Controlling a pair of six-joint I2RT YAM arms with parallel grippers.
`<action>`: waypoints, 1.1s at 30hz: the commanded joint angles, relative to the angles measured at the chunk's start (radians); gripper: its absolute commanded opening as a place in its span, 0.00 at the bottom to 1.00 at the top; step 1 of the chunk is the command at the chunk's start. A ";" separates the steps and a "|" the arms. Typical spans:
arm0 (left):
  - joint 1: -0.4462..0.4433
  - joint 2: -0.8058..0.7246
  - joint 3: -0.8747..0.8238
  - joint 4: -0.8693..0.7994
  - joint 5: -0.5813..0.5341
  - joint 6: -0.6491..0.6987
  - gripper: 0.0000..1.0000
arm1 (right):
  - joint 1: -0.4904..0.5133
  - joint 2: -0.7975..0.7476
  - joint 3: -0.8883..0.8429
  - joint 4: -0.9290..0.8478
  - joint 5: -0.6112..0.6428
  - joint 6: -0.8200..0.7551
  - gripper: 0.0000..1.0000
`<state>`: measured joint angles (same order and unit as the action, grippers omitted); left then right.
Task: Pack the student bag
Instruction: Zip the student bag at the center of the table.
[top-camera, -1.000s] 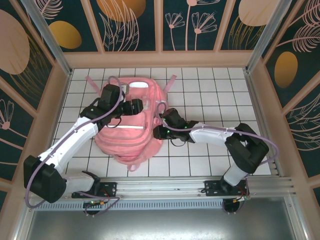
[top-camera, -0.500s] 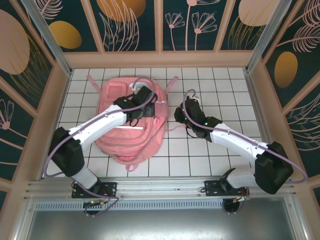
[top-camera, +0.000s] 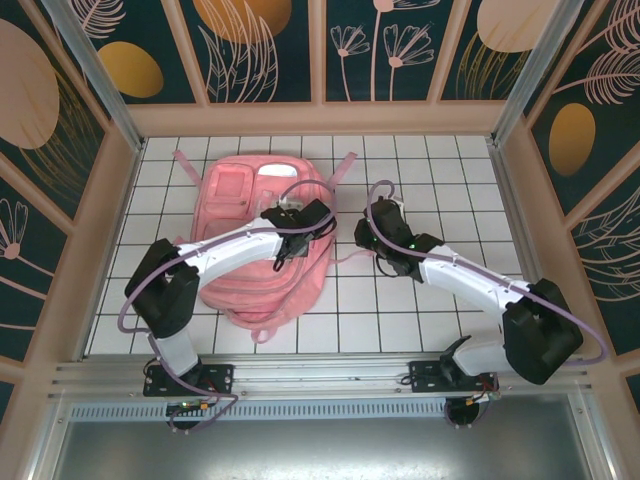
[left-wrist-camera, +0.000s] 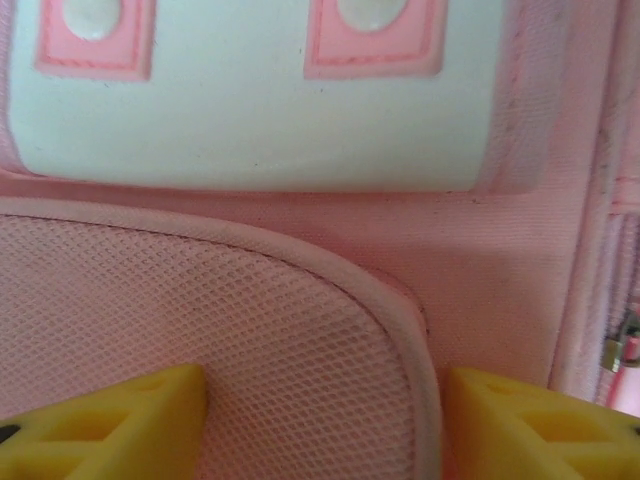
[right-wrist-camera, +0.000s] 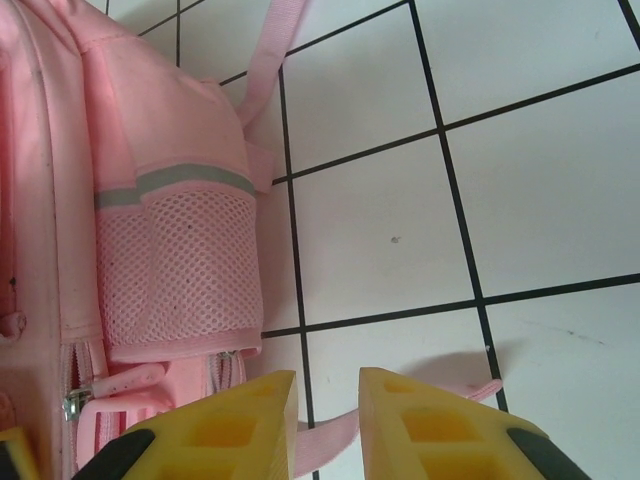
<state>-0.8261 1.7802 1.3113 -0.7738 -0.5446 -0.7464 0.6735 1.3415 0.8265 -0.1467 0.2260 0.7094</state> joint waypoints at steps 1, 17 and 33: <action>-0.001 0.023 -0.033 -0.015 -0.056 -0.022 0.57 | -0.011 0.012 -0.015 0.021 -0.024 -0.020 0.23; 0.112 -0.415 -0.223 0.366 0.167 0.374 0.00 | -0.011 -0.072 -0.088 0.237 -0.253 -0.210 0.27; 0.163 -0.461 -0.027 0.243 0.230 0.529 0.00 | 0.132 0.009 -0.390 0.942 -0.474 -0.704 0.31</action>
<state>-0.6636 1.3529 1.1942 -0.6075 -0.2989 -0.2764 0.7776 1.3281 0.4763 0.5865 -0.2306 0.1158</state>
